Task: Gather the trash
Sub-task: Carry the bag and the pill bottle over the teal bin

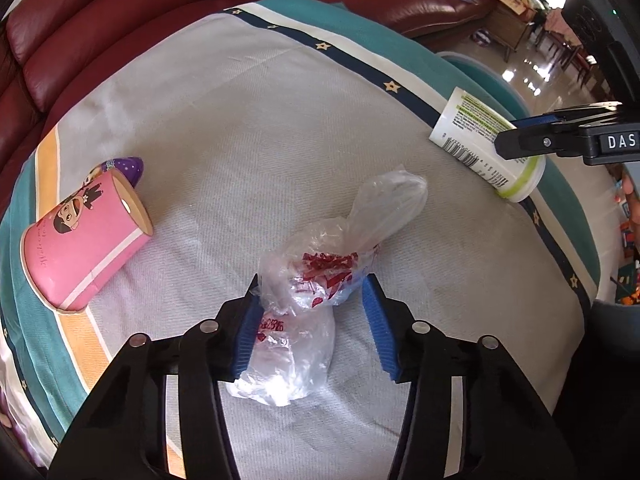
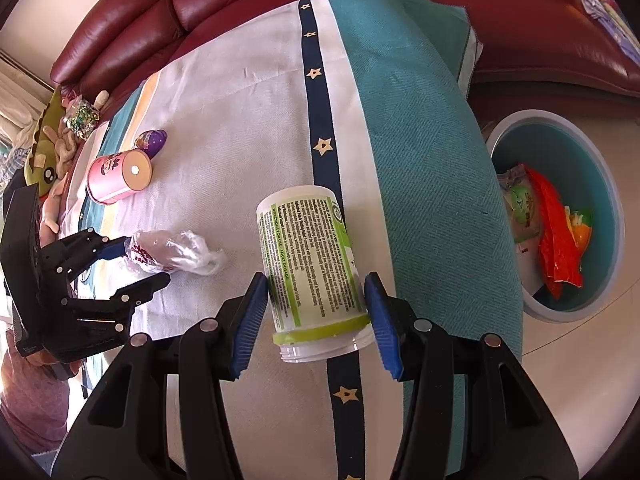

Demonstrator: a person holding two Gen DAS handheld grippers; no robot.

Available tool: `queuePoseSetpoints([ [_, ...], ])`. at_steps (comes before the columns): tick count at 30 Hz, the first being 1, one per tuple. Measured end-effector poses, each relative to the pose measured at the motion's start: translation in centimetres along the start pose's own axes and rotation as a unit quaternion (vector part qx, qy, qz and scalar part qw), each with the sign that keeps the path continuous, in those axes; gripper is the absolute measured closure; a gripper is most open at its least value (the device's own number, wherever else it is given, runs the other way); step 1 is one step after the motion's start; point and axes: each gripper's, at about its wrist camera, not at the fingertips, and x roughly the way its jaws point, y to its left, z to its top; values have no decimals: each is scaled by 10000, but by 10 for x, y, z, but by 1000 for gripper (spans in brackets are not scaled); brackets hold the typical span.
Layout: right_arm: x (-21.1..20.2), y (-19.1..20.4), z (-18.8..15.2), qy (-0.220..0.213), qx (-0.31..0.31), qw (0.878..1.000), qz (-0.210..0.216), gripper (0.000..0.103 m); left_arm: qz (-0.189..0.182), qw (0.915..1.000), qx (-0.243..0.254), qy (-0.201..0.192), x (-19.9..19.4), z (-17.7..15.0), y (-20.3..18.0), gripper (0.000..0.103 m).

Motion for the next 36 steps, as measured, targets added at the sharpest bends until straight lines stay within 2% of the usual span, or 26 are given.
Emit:
queuePoseSetpoints([
  [5,3,2,3,32,-80,10000,16,55,145,9998,-67,129,6,-2,-4,52],
  [7,6,4,5,58,-125,9999,21,55,324,9993,-95,148,10,-1,-2,41],
  [12,12,8,10,75,-230,9997,-10,55,519,9981,-304,119,11,3,9,38],
  [16,18,10,11,136,-263,9996,-27,55,438,9986,-281,94,13,4,6,38],
  [17,20,11,11,161,-270,9995,-54,55,390,9989,-252,72,13,5,4,41],
  [19,22,11,12,187,-274,9994,-66,55,251,9994,-257,15,11,5,-1,69],
  [21,24,10,11,185,-257,9995,-30,55,254,9991,-345,-42,10,6,-5,75],
  [28,34,11,10,263,-322,9991,-16,55,339,9935,-1081,-107,2,0,-5,79],
  [30,33,10,9,220,-323,9992,-48,55,307,9919,-1217,-168,-2,0,-6,79],
  [36,11,-7,4,-1,-99,9997,229,55,198,9882,-1469,-383,-22,3,-14,79],
])
